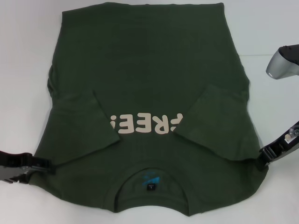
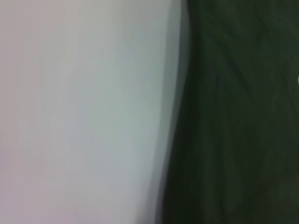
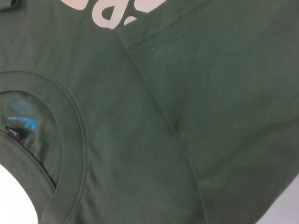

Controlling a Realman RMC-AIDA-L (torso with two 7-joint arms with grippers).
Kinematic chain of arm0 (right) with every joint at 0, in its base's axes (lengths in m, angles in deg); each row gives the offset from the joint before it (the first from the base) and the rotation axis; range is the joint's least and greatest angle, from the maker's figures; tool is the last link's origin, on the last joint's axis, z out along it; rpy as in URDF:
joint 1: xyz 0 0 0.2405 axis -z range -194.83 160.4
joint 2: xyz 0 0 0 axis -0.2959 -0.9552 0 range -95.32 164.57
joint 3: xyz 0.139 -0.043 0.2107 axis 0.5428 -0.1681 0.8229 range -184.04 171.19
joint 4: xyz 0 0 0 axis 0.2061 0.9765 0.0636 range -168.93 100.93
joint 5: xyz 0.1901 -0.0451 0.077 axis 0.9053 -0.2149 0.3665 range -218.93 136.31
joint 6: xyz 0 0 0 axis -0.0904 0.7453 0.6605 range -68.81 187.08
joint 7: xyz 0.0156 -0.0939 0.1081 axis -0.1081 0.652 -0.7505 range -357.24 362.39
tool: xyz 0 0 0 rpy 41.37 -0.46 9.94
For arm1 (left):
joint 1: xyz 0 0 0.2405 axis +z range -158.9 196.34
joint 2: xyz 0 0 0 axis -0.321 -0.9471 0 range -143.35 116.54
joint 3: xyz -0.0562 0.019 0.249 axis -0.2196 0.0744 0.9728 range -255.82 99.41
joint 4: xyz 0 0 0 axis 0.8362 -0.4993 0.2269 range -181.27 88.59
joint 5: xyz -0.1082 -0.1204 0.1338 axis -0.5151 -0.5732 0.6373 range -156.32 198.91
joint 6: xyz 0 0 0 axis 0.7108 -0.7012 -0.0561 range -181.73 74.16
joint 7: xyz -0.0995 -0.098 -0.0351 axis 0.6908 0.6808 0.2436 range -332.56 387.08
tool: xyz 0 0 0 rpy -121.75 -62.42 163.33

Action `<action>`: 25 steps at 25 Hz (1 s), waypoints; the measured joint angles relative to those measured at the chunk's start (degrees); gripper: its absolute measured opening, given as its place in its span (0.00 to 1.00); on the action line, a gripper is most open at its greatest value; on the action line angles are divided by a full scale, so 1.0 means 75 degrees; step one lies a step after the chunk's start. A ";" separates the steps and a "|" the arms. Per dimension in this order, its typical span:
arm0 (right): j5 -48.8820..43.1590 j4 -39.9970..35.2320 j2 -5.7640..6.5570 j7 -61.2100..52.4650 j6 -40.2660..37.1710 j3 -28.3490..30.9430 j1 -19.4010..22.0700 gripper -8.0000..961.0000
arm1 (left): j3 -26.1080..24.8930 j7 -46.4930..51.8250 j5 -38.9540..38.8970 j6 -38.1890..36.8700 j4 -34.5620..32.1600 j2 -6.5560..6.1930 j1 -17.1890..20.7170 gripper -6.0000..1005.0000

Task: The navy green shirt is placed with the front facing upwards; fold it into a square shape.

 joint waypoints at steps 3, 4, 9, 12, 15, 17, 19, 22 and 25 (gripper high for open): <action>0.0000 0.0008 0.0007 0.0001 0.0000 0.0000 0.0004 0.04 | 0.0000 -0.0002 -0.0002 0.0004 0.0099 0.0001 -0.0065 0.88; 0.0000 0.0009 0.0009 0.0003 -0.0001 0.0000 0.0007 0.04 | 0.0000 -0.0005 -0.0003 0.0004 0.0134 -0.0001 -0.0084 0.88; 0.0000 0.0010 0.0013 0.0011 -0.0001 0.0000 0.0016 0.04 | 0.0000 -0.0002 -0.0004 0.0072 0.0158 -0.0004 -0.0143 0.88; 0.0000 0.0020 0.0014 0.0012 -0.0001 0.0000 0.0026 0.04 | 0.0004 -0.0034 -0.0004 0.0126 0.0134 0.0000 -0.0158 0.84; 0.0000 0.0022 0.0014 0.0012 -0.0001 0.0000 0.0033 0.04 | 0.0036 -0.0074 0.0025 0.0182 0.0129 0.0012 -0.0165 0.79; 0.0000 0.0022 0.0014 0.0012 -0.0001 0.0000 0.0034 0.04 | 0.0110 -0.0080 0.0041 0.0202 0.0151 0.0015 -0.0168 0.75; 0.0000 0.0022 0.0013 0.0012 -0.0001 0.0000 0.0035 0.04 | 0.0187 -0.0081 0.0044 0.0204 0.0156 0.0015 -0.0170 0.71; 0.0000 0.0022 0.0007 0.0012 -0.0003 0.0000 0.0031 0.04 | 0.0200 -0.0083 0.0047 0.0201 0.0156 0.0014 -0.0171 0.64; 0.0000 0.0022 0.0005 0.0012 -0.0002 0.0000 0.0021 0.04 | 0.0203 -0.0088 0.0050 0.0184 0.0151 0.0013 -0.0171 0.57</action>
